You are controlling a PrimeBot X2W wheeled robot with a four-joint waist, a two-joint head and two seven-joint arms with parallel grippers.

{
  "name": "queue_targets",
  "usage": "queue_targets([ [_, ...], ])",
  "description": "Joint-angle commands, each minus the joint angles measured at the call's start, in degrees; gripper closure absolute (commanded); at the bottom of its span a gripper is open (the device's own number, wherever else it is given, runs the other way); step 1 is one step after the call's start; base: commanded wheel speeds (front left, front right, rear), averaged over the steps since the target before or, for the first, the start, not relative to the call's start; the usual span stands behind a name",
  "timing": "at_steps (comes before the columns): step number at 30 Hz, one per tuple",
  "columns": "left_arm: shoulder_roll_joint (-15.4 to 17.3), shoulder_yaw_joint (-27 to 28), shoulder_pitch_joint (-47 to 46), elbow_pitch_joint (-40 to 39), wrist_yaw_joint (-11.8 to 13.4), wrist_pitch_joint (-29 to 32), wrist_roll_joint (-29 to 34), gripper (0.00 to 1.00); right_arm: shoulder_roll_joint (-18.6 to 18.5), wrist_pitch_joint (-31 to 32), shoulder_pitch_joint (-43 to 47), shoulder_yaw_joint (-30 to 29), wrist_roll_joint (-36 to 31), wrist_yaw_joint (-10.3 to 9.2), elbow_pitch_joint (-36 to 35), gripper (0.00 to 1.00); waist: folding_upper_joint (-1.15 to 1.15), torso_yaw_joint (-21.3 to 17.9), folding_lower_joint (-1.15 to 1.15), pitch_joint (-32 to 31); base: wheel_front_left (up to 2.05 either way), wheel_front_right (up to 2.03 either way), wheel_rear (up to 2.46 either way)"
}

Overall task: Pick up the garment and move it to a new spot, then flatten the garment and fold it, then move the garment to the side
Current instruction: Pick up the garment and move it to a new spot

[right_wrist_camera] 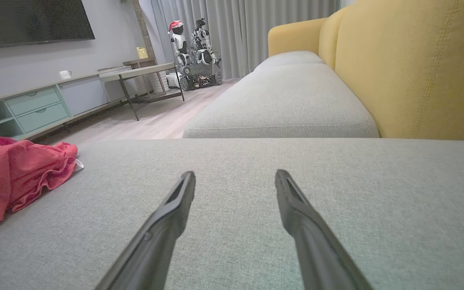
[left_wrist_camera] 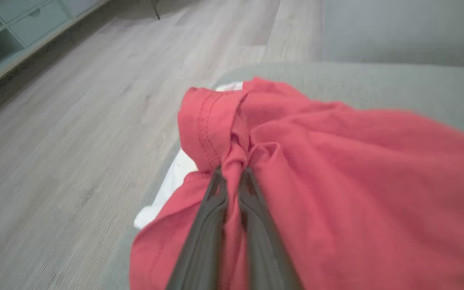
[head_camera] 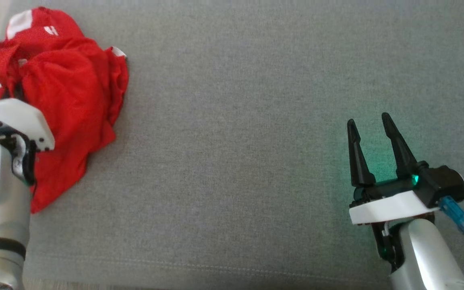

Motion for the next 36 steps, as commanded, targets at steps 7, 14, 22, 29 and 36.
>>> queue_targets([
  [7,2.4,3.7,-4.1,-8.8,-1.2,-8.6,-2.8,1.0,-0.2,-0.6,0.2,1.5,1.9,0.13,-0.5,0.0,0.0,0.6,0.0,-5.3,0.0,0.0,0.0],
  [14,0.7,3.5,-3.6,-20.9,-1.9,-8.3,-4.6,1.0,-0.2,-0.6,0.9,1.8,3.6,0.13,0.3,0.0,0.0,-0.5,0.0,-9.2,0.0,0.0,0.0],
  [22,-2.1,0.8,-2.1,-36.5,-0.1,-1.2,-4.7,1.0,-0.2,-0.6,0.3,2.3,4.8,0.13,-0.5,0.0,0.0,-5.5,0.0,-11.3,0.0,0.0,0.0],
  [29,-5.2,-3.6,-3.0,-42.5,2.7,2.9,-1.9,1.0,-0.2,-0.6,-0.4,2.3,5.1,0.13,-2.3,0.0,0.0,-12.0,0.0,-11.1,0.0,0.0,0.0],
  [36,-10.0,-9.1,-4.6,-38.1,4.9,1.3,1.6,1.0,-0.2,-0.6,-2.0,2.5,5.6,0.13,-5.3,0.0,0.0,-19.6,0.0,-9.3,0.0,0.0,0.0],
])
